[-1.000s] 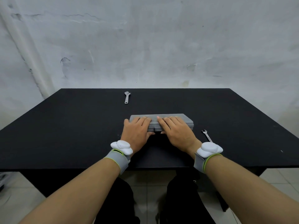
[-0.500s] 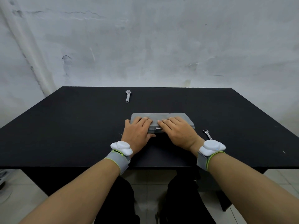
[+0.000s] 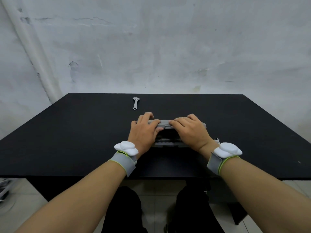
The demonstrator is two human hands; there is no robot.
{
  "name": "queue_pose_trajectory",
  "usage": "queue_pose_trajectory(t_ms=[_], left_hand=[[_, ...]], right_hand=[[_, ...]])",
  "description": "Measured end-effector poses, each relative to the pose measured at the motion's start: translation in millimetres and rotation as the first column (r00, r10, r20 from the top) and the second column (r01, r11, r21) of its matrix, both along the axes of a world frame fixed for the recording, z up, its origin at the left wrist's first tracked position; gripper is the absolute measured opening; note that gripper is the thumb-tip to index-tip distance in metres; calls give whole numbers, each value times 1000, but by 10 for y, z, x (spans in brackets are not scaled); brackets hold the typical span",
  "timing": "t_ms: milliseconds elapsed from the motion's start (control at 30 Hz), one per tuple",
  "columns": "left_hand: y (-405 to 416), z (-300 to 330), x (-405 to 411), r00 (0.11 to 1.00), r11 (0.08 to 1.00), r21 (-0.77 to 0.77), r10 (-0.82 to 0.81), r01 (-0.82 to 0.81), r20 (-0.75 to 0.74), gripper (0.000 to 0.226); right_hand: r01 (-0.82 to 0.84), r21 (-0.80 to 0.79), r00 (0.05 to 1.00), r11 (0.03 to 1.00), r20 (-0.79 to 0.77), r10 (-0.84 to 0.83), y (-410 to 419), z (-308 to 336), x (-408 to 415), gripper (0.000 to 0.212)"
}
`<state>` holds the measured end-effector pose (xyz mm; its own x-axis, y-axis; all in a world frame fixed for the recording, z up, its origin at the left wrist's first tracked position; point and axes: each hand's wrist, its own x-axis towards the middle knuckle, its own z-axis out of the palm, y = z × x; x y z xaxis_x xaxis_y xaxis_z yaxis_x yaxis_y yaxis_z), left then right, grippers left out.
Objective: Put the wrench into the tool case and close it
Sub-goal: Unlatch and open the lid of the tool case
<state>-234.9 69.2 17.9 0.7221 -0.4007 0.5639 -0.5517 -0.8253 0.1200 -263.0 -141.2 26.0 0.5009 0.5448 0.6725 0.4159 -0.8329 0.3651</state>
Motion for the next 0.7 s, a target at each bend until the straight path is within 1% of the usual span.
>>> queue_pose_trajectory(t_ms=[67,167,267,333,433,567,600,700], left_hand=[[-21,120,55,1000,998,-58,3,-4,-16,37],[-38,258,142,999,993,-118,-6,1,-39,39],[-33,329,222,998,985,-173,-10,0,-56,39],[-52,357,288,998,978,-209,-7,-5,-58,38],[-84,366,354,995,952,-306,-34,3,-95,35],[-81,344,432,987,870,-491,-48,-32,-151,33],[-78,336,455,985,848,-527,-39,-58,-170,37],[-71,333,462,970,764,-633,-41,-123,-238,60]], right_hand=[[69,59,997,996,26,-70,-17,98,47,23],[193,138,981,972,-4,-194,-124,190,79,29],[335,246,942,909,-118,-315,-247,240,90,37],[392,320,918,862,-193,-346,-289,254,123,39],[403,392,910,827,-267,-317,-296,254,173,39],[308,507,937,805,-310,-163,-300,251,241,33],[292,530,941,796,-310,-138,-313,252,266,32],[274,544,945,793,-305,-117,-335,275,307,30]])
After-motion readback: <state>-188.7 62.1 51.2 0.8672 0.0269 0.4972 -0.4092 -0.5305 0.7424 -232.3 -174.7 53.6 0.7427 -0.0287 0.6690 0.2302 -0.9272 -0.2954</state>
